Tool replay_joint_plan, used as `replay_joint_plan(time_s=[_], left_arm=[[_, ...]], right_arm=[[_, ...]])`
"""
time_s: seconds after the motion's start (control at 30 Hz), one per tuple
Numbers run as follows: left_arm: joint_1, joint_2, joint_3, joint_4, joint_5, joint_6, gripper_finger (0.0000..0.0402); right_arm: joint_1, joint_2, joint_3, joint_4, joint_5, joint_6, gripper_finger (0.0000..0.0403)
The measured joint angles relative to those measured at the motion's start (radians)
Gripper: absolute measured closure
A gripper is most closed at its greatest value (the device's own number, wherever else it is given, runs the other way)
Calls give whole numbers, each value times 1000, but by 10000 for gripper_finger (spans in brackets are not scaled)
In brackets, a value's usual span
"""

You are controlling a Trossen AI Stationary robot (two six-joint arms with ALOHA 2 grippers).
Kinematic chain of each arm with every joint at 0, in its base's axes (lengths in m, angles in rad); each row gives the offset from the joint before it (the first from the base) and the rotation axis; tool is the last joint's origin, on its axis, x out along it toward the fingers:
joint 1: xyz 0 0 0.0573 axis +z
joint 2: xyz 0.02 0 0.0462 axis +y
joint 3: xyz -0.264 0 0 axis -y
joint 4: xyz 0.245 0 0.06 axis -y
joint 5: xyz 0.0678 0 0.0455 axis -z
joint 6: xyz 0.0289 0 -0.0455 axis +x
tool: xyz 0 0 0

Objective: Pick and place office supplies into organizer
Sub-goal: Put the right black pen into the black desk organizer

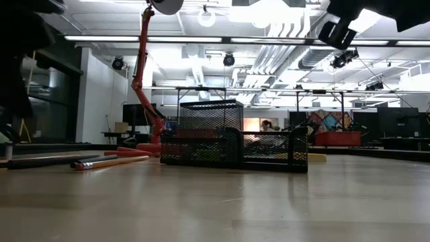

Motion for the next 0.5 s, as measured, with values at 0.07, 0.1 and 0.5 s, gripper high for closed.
replay_joint_plan(time_s=[0.07, 0.1, 0.5], left_arm=[[2, 36, -3, 35, -32, 1, 358], [4, 54, -3, 58, -36, 1, 362], [3, 103, -9, 18, -128, 14, 391]], right_arm=[[0, 0, 0, 13, 43, -14, 286], [0, 0, 0, 14, 52, -23, 286], [0, 12, 0, -30, 176, -33, 286]])
